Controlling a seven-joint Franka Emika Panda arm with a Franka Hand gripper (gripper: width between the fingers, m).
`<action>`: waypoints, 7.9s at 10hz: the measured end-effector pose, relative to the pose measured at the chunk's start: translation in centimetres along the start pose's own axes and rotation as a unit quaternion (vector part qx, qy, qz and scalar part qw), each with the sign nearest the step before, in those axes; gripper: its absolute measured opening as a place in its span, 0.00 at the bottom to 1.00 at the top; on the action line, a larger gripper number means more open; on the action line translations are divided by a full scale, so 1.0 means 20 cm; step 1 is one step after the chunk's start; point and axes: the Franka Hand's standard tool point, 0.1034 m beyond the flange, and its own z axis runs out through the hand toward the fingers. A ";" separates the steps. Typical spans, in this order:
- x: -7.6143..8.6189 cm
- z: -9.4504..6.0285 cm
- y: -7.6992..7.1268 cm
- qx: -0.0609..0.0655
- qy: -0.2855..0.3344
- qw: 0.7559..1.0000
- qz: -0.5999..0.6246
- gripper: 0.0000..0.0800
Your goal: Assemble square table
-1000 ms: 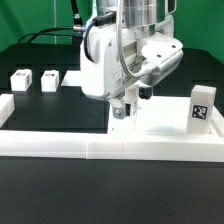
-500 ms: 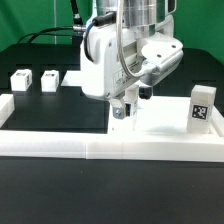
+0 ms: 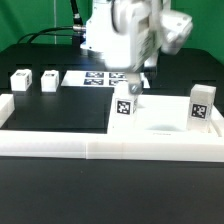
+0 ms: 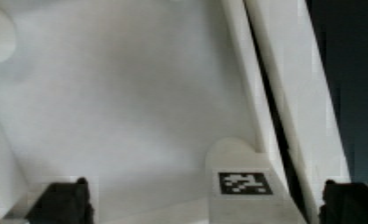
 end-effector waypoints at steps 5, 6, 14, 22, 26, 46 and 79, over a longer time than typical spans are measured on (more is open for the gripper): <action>-0.02 -0.05 0.01 0.001 -0.006 0.979 -0.206 0.81; 0.00 -0.04 0.02 -0.003 -0.003 0.960 -0.280 0.81; 0.16 0.02 0.05 -0.024 0.015 0.750 -0.660 0.81; 0.32 0.25 0.21 -0.048 0.084 0.644 -0.759 0.81; 0.35 0.33 0.17 -0.048 0.080 0.664 -0.742 0.81; 0.46 0.38 0.14 -0.055 0.028 0.671 -0.739 0.32; 0.49 0.35 -0.04 -0.114 0.010 -0.015 -0.993 0.07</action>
Offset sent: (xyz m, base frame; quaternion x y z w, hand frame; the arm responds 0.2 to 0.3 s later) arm 0.0000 0.0000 0.0000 0.0000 0.0000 -0.1938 0.9810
